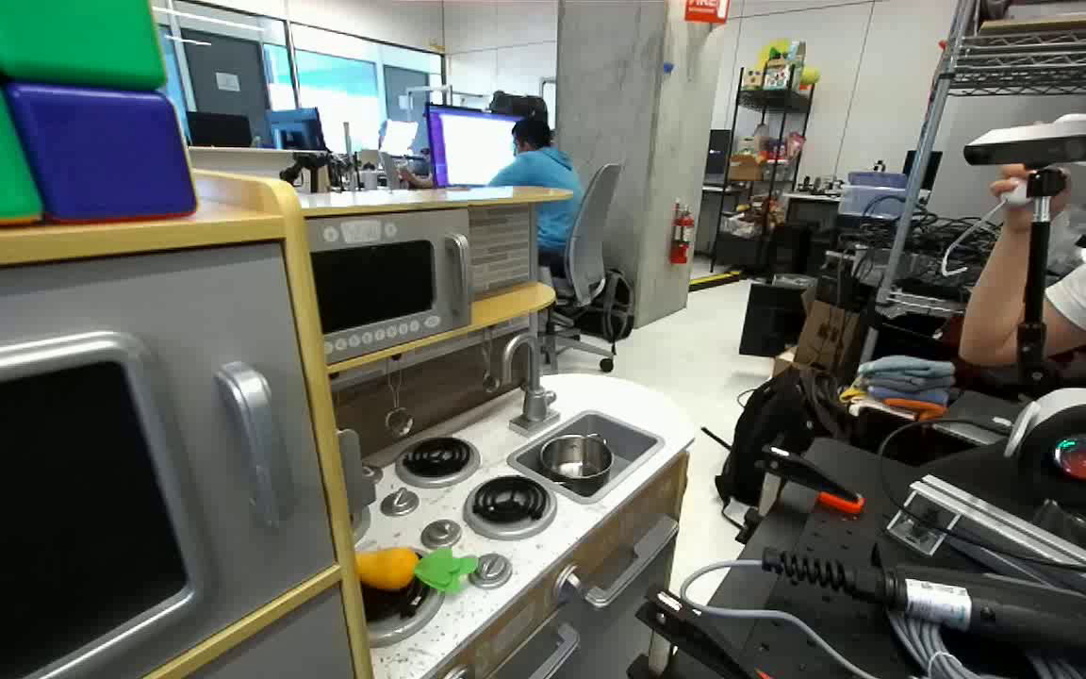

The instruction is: Put the carrot toy inside the silver pot in the sink

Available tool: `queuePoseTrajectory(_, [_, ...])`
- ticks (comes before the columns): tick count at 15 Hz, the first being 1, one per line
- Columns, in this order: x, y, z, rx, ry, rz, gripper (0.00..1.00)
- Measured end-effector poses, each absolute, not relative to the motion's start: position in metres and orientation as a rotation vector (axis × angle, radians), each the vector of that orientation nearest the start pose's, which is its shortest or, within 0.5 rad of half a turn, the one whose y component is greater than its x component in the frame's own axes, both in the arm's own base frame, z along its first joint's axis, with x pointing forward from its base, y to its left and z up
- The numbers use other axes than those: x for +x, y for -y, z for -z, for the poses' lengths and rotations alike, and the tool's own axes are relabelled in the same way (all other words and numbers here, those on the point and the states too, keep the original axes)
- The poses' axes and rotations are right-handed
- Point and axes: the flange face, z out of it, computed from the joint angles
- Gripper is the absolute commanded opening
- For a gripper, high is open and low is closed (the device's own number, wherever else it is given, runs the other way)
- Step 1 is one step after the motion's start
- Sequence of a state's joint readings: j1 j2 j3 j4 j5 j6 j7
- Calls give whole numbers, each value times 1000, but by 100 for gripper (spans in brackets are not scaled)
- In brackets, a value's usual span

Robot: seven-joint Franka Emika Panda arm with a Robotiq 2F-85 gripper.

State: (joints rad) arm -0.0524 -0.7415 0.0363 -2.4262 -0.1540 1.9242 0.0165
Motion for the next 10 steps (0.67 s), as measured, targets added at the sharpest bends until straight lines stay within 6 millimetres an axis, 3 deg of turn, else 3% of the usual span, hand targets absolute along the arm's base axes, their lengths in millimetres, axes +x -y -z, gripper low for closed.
queuePoseTrajectory(7, [349, 14, -578, -3293, -5, 395, 100])
queuePoseTrajectory(9, [355, 10, -565, -3305, -91, 350, 100])
queuePoseTrajectory(10, [365, 7, -546, -3337, -138, 296, 100])
